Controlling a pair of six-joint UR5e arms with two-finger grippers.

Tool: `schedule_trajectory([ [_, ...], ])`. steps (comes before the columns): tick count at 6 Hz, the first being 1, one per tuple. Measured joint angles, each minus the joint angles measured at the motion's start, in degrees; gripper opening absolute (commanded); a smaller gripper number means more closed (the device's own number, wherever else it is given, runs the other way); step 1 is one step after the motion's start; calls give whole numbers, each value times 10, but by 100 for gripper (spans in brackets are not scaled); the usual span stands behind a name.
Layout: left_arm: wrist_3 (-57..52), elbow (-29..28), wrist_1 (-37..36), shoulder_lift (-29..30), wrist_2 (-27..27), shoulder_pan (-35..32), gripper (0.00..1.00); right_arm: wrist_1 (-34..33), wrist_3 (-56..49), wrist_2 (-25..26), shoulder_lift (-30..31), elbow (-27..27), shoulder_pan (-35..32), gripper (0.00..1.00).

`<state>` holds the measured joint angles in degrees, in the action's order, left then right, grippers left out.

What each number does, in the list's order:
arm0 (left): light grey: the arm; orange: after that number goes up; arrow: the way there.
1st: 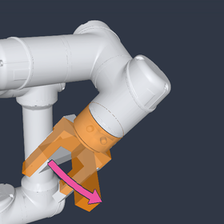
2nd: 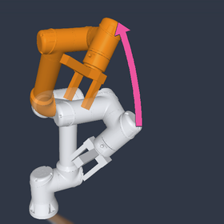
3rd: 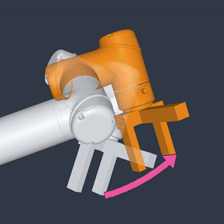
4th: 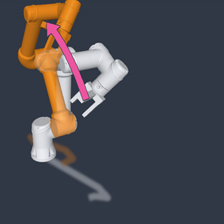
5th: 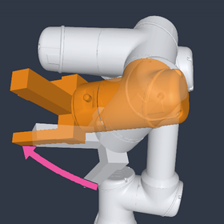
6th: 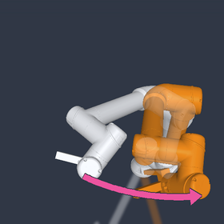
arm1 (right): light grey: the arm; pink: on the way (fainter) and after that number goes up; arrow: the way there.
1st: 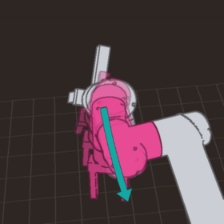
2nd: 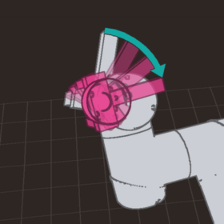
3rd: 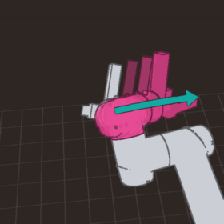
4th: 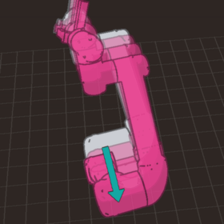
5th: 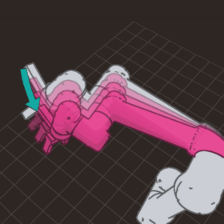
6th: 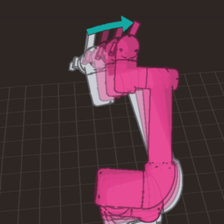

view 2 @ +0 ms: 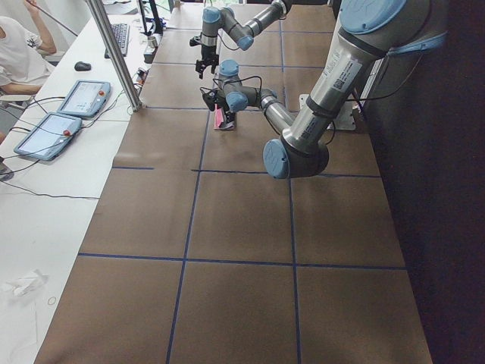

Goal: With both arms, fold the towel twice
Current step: 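Grasp the strip end nearest the left gripper while the right arm withdraws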

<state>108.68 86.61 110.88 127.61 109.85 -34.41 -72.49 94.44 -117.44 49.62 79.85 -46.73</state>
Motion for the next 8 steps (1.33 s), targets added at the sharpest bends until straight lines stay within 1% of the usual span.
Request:
schedule_trajectory([
  [1, 44, 4, -1, -3, -8, 15, 64, 0, -38, -27, 24, 18, -22, 100],
  [3, 67, 0, -1, -8, -22, 26, 61, -1, -91, -71, 52, 39, -56, 100],
  [4, 68, -1, -1, -14, -24, 27, 61, -1, -98, -77, 55, 44, -61, 100],
  [5, 67, 1, -2, -21, -24, 27, 58, 0, -100, -79, 57, 47, -62, 100],
  [6, 67, 4, -5, -25, -24, 27, 53, 0, -100, -79, 58, 47, -62, 100],
  [7, 68, 6, -8, -26, -24, 27, 32, 0, -101, -79, 59, 47, -62, 100],
  [8, 68, 6, -9, -26, -24, 28, 9, 0, -101, -79, 60, 47, -62, 100],
])
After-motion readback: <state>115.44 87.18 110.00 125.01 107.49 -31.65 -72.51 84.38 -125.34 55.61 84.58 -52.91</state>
